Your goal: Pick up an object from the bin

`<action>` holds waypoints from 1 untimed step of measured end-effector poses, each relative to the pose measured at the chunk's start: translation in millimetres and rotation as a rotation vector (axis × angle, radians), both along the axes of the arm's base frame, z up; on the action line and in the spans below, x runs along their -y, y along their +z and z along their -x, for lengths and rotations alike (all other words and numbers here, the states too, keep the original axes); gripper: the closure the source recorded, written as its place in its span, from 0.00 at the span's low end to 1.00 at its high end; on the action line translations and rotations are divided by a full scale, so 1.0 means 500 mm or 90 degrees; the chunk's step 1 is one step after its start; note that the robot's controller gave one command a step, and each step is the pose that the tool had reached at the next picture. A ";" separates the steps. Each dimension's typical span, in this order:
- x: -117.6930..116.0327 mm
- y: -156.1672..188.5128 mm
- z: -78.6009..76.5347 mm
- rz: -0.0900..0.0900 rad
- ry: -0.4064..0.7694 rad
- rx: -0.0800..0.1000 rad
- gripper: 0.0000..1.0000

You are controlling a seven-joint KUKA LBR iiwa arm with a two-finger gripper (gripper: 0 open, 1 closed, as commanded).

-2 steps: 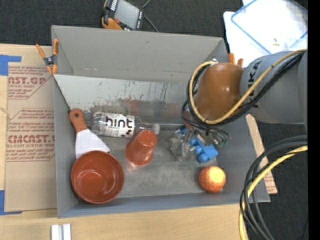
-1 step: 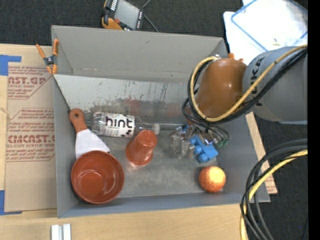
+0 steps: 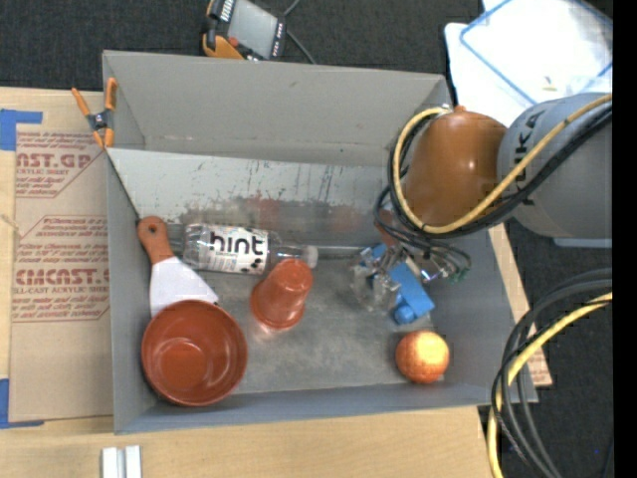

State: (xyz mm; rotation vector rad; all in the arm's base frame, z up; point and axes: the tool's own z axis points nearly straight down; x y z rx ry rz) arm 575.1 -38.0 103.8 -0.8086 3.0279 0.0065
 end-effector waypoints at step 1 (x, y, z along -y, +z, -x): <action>-0.123 0.143 0.004 -0.001 -0.002 0.001 1.00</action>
Offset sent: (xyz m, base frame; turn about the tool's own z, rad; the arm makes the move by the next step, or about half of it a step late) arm 0.0054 -0.0410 0.0031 0.0107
